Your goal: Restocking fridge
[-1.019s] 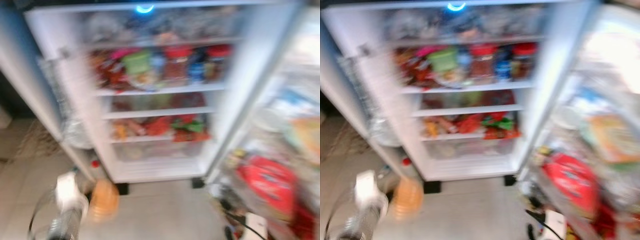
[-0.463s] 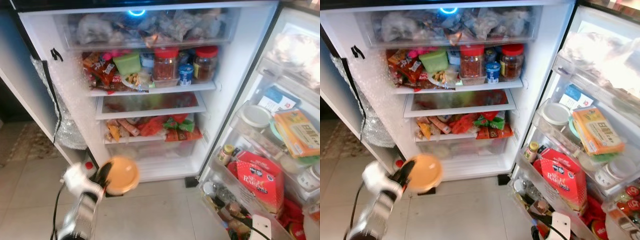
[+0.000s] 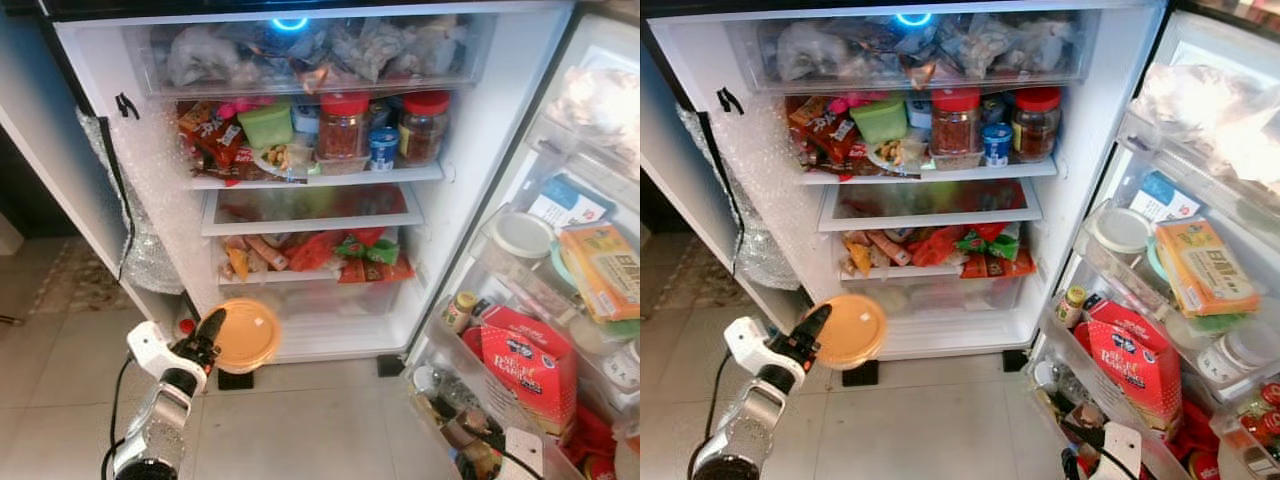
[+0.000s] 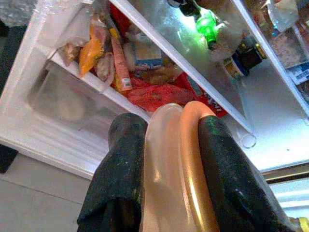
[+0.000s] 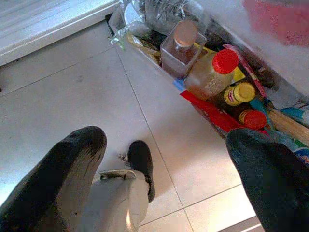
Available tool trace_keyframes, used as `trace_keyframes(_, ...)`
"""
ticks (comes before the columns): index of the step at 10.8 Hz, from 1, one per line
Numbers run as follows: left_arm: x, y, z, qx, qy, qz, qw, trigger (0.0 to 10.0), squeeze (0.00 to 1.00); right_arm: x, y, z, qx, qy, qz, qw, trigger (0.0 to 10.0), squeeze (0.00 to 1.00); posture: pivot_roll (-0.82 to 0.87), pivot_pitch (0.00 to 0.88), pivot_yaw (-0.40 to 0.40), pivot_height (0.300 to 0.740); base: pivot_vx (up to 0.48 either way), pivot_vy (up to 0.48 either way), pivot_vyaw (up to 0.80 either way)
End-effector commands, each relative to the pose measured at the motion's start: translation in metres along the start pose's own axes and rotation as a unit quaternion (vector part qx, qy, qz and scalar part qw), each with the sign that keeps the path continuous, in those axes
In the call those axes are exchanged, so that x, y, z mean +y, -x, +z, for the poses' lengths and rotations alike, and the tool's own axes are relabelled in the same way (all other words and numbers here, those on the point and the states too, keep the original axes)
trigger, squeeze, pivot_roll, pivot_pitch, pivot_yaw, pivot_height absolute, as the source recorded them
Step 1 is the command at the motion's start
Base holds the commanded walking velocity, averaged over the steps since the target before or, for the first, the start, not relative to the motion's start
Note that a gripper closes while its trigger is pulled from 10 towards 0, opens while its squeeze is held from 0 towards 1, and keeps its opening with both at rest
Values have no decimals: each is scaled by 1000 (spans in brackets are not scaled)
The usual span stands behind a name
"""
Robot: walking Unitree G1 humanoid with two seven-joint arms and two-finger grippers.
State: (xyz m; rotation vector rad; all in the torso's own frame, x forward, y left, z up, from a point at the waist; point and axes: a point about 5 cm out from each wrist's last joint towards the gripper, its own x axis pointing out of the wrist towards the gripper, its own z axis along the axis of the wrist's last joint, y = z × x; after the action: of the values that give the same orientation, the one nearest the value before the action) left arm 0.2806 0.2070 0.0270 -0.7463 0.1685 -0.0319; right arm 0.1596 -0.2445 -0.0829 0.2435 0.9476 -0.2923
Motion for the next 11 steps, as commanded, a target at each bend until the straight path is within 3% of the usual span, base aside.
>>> trace_keyframes(1,-2,0,3,-3,1,-5,1000,10000,0,-1,0,-2,1,-3,0,1000,10000,0,11,74,8,740,262,0,0)
trace_keyframes(5,0,-2,8,-8,2,-2,1000,10000,0,-3,0,-1,12,29,3,1000,10000,0,4,86,6,740,262,0,0)
trace_keyframes(11,-7,-6,7,1,14,-24,1000,10000,0,-3,1,-2,15,30,6,999,10000,0,3,91,1,740,271,0,0)
